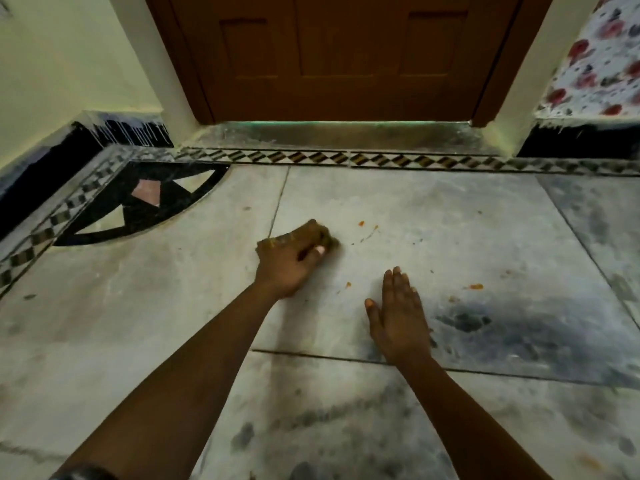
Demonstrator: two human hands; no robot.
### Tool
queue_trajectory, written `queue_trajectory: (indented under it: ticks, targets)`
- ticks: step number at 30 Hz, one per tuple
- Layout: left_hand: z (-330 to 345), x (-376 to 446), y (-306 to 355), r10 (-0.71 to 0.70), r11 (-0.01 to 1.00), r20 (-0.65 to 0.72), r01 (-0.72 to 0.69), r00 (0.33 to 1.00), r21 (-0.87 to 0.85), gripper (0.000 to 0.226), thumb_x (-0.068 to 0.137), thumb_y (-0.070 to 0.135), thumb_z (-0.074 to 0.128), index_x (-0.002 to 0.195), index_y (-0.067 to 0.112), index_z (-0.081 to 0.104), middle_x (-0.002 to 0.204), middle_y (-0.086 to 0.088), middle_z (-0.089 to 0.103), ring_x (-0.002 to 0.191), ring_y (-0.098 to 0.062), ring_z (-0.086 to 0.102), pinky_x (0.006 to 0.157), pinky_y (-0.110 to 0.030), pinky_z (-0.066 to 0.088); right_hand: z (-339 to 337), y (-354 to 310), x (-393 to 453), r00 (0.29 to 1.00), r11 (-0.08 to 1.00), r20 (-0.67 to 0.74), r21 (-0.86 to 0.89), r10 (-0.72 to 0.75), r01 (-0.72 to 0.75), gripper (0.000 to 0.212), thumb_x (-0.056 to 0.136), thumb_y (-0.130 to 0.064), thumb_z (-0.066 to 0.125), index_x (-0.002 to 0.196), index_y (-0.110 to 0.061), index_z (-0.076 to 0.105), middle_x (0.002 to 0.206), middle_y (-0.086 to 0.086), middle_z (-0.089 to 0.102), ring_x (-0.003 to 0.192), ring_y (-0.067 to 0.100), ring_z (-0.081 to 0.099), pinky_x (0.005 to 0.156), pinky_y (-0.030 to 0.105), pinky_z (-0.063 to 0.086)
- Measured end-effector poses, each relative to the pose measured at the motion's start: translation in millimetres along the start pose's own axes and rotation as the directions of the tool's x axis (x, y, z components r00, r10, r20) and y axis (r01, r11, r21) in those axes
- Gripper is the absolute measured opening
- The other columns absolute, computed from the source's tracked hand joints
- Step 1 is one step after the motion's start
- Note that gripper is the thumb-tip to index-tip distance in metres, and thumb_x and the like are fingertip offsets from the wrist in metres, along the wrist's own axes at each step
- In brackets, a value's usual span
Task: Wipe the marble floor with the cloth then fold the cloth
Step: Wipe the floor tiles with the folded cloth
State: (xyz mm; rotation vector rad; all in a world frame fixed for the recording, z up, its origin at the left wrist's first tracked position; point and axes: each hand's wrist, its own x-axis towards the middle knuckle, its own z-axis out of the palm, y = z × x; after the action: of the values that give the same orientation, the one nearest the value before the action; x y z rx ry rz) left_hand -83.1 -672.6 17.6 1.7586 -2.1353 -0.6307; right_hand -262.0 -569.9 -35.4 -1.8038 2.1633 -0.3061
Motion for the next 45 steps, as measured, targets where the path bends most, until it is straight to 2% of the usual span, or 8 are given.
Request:
queue_trajectory:
  ticks: [4,10,15,20,28,35,42,45]
  targets:
    - [22,12,-14,0.158,0.878,-0.001,-0.140,0.987,0.458,0.065,0.086,0.065,0.022,0.115,0.024,0.064,0.114,-0.011,0.063,0.107,-0.027,0.056,0.080,-0.033,0.031,13,7,-1,0.993,0.997,-0.114,-0.071,-0.024,0.016,0.081,0.083,-0.055,-0.002,0.149,-0.008,0.004,0.158,0.010,0.003,0.146,0.020,0.003,0.115,0.029,-0.005]
    - [47,61,-27,0.065,0.907,0.093,-0.098,0.994,0.410,0.062,0.090,0.067,0.017,0.146,0.044,0.003,0.159,-0.001,-0.007,0.145,-0.022,-0.008,0.114,-0.049,-0.010,21,6,4,0.990,0.996,-0.143,-0.088,-0.011,-0.002,0.071,0.090,-0.047,0.020,0.146,-0.004,0.022,0.154,0.015,0.022,0.142,0.026,0.021,0.113,0.030,0.002]
    - [51,94,-10,0.010,0.909,0.145,-0.070,0.989,0.411,0.059,0.094,0.061,0.017,0.146,0.042,-0.002,0.158,-0.002,-0.012,0.144,-0.023,-0.013,0.113,-0.052,-0.012,19,5,4,0.991,0.995,-0.127,-0.088,0.027,-0.038,0.070,0.089,-0.045,0.028,0.145,-0.003,0.026,0.152,0.016,0.026,0.140,0.026,0.026,0.113,0.032,0.007]
    - [32,23,-45,0.338,0.822,0.265,-0.421,0.903,0.383,0.070,0.081,0.074,-0.005,0.143,0.042,0.005,0.158,-0.004,0.004,0.145,-0.026,0.004,0.113,-0.048,-0.003,19,6,5,0.990,0.997,-0.138,-0.067,0.019,-0.028,0.069,0.088,-0.043,0.030,0.145,-0.003,0.029,0.152,0.017,0.027,0.140,0.028,0.027,0.114,0.035,0.012]
    - [44,113,-17,-0.020,0.923,0.161,-0.044,0.987,0.383,0.059,0.094,0.061,0.020,0.147,0.042,0.004,0.158,-0.001,-0.012,0.144,-0.025,-0.012,0.113,-0.052,-0.011,20,5,5,0.988,0.997,-0.150,-0.075,0.018,-0.030,0.069,0.089,-0.043,0.029,0.145,-0.002,0.026,0.152,0.017,0.025,0.141,0.028,0.024,0.115,0.035,0.010]
    - [53,27,-20,0.331,0.837,0.202,-0.385,0.922,0.389,0.061,0.087,0.062,0.013,0.144,0.042,0.020,0.158,-0.005,0.011,0.145,-0.027,0.007,0.113,-0.050,0.000,19,5,6,0.988,0.997,-0.153,-0.078,0.004,-0.016,0.069,0.089,-0.043,0.029,0.145,-0.001,0.026,0.152,0.019,0.025,0.141,0.030,0.025,0.114,0.034,0.008]
    - [45,96,-13,-0.019,0.934,0.117,-0.024,0.993,0.356,0.054,0.096,0.058,0.020,0.146,0.043,0.009,0.158,-0.001,-0.008,0.145,-0.024,-0.008,0.113,-0.050,-0.011,20,5,6,0.987,0.997,-0.159,-0.070,0.017,-0.028,0.069,0.089,-0.042,0.029,0.145,-0.002,0.025,0.153,0.018,0.024,0.142,0.029,0.022,0.115,0.036,0.011]
    - [69,113,25,0.022,0.933,0.182,-0.086,0.983,0.348,0.057,0.095,0.059,0.017,0.147,0.040,0.003,0.158,-0.003,-0.012,0.144,-0.027,-0.013,0.111,-0.053,-0.014,20,5,6,0.987,0.998,-0.158,-0.062,0.016,-0.026,0.069,0.089,-0.042,0.029,0.145,-0.002,0.026,0.152,0.018,0.025,0.142,0.029,0.024,0.115,0.036,0.012]
